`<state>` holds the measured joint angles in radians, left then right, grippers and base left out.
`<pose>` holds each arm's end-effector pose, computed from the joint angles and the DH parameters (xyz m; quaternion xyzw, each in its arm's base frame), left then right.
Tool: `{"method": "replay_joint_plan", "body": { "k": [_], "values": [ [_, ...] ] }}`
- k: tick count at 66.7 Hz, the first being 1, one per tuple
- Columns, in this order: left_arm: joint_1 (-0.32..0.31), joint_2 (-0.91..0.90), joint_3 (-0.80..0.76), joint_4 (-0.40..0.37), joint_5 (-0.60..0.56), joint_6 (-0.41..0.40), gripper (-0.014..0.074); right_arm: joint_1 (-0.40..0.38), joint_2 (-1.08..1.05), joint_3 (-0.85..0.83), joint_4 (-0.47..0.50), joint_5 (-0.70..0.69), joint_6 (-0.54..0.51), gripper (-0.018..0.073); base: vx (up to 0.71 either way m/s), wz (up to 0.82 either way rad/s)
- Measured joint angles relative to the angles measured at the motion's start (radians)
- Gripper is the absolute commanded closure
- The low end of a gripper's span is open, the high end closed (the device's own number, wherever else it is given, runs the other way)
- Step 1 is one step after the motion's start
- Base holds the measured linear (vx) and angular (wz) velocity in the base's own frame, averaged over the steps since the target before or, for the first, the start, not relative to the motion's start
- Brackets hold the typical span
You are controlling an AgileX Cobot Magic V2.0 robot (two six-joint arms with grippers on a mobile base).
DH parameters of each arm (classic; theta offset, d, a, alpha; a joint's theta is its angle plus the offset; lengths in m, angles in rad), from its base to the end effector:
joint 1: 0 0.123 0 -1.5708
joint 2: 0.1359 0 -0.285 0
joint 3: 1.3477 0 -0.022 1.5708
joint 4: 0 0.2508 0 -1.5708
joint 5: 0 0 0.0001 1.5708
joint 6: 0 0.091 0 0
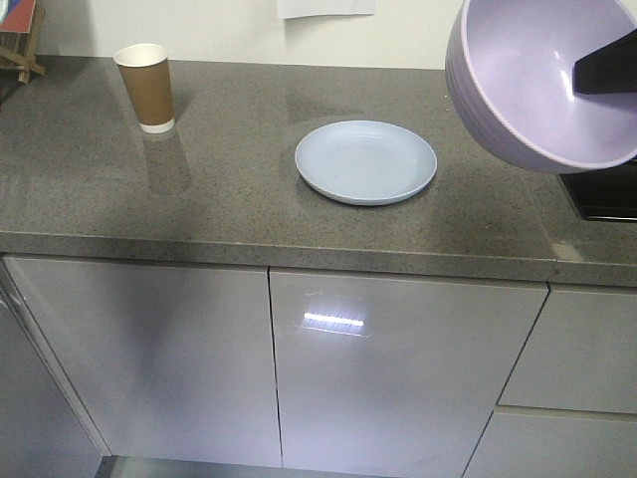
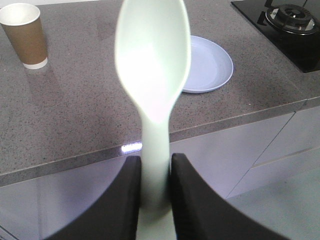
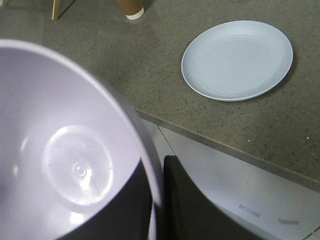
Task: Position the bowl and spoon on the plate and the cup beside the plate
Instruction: 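Drive the base toward the counter with the pale blue plate, then continue driving closer until the plate is in front of the robot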
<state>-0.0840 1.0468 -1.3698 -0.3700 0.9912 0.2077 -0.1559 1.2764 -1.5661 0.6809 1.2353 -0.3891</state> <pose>0.1844 -0.0432 0.4617 0.1103 0.8581 -0.1541 0.4773 0.2381 0.0174 0.4661 -0.1096 0.8766 0.2331 0.4064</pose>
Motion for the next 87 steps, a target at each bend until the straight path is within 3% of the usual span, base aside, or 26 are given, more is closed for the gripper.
{"method": "replay_joint_plan", "body": {
  "k": [87],
  "values": [
    [0.000,0.000,0.000,0.000,0.000,0.000,0.0603,0.000,0.000,0.000,0.000,0.000,0.000,0.0566,0.06,-0.03]
  ]
}}
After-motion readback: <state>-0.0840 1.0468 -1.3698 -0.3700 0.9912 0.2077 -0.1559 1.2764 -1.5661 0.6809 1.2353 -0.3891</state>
